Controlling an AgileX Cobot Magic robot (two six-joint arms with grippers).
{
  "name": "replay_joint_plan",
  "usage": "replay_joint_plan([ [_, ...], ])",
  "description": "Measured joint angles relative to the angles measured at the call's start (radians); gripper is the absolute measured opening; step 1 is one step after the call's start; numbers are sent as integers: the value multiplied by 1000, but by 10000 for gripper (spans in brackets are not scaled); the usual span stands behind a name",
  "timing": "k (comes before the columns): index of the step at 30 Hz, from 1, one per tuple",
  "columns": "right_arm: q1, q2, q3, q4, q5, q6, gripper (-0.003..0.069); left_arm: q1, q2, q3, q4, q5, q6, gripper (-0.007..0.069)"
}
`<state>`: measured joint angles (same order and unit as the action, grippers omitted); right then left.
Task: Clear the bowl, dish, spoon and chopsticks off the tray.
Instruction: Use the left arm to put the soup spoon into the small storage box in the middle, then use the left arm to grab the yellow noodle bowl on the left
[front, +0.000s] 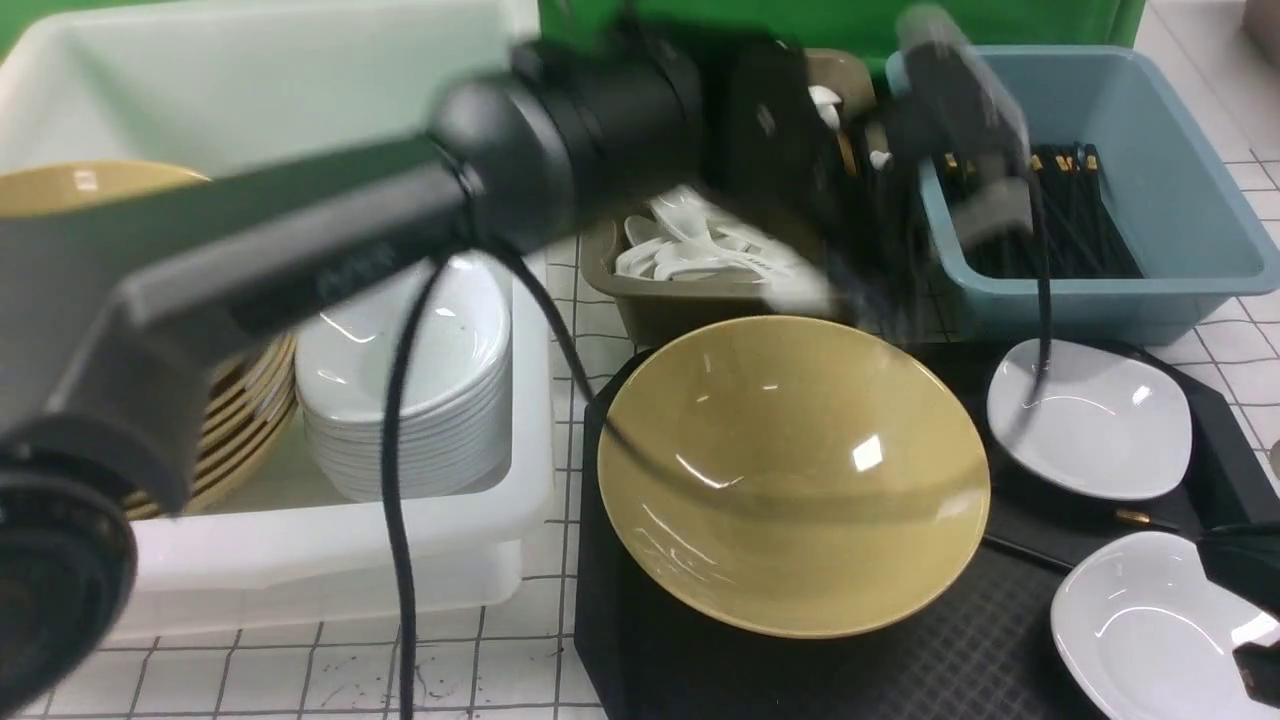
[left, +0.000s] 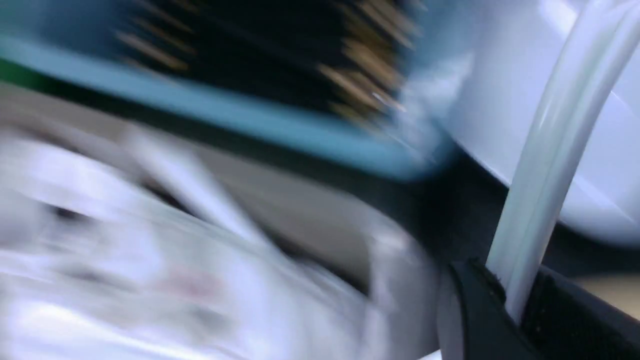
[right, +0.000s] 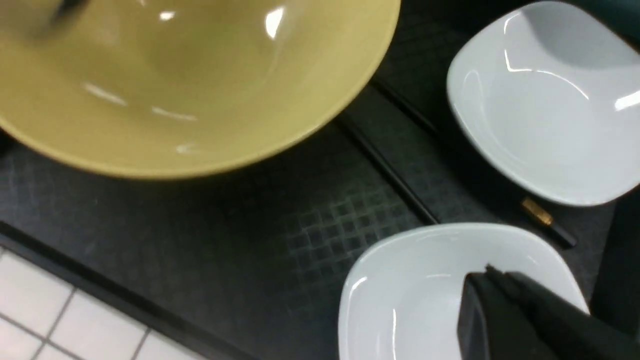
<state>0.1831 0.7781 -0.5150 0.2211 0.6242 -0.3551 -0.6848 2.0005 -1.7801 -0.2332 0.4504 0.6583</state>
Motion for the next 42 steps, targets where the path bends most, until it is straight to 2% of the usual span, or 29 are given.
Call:
replay_joint_plan([
  [3,0,0,7,10,-19,8,41,71,51,-36,-46,-190,-37,42],
  [5,0,0,21,14,-29,8,43,112,96,-50,-65,-259,-56,88],
  [9,0,0,32,31,-32,10,43,153,170,-55,-81,-230,-66,304],
  [10,0,0,32,34,-33,10,44,156,173,-59,-82,-188,-76,364],
  [12,0,0,32,36,-36,10,43,155,169,-71,-79,-106,-98,437],
  [13,0,0,32,38,-36,10,43,155,160,-88,-70,-36,-125,477],
  [14,0,0,32,40,-36,10,46,153,136,-127,-38,111,-186,517],
  [15,0,0,32,40,-36,10,46,152,128,-132,-33,152,-203,523],
  [17,0,0,32,50,-36,10,46,138,85,-186,44,395,-313,538],
  [20,0,0,32,67,-36,10,47,112,65,-211,135,605,-398,539],
  [21,0,0,32,78,-36,8,47,88,75,-213,206,726,-432,537],
  [24,0,0,32,90,-36,7,47,65,112,-213,258,775,-452,534],
  [32,0,0,32,104,-36,7,47,56,215,-213,270,779,-453,517],
  [35,0,0,32,105,-34,7,48,56,255,-213,264,779,-452,425],
  [36,0,0,32,105,-31,7,48,56,263,-213,251,779,-447,347],
  [39,0,0,32,106,-29,7,48,57,247,-216,208,792,-425,213],
  [40,0,0,32,106,-29,7,48,57,245,-216,208,794,-423,206],
  [41,0,0,32,107,-29,7,48,58,222,-217,181,800,-412,146],
  [42,0,0,32,107,-29,7,48,58,204,-217,169,803,-406,117],
])
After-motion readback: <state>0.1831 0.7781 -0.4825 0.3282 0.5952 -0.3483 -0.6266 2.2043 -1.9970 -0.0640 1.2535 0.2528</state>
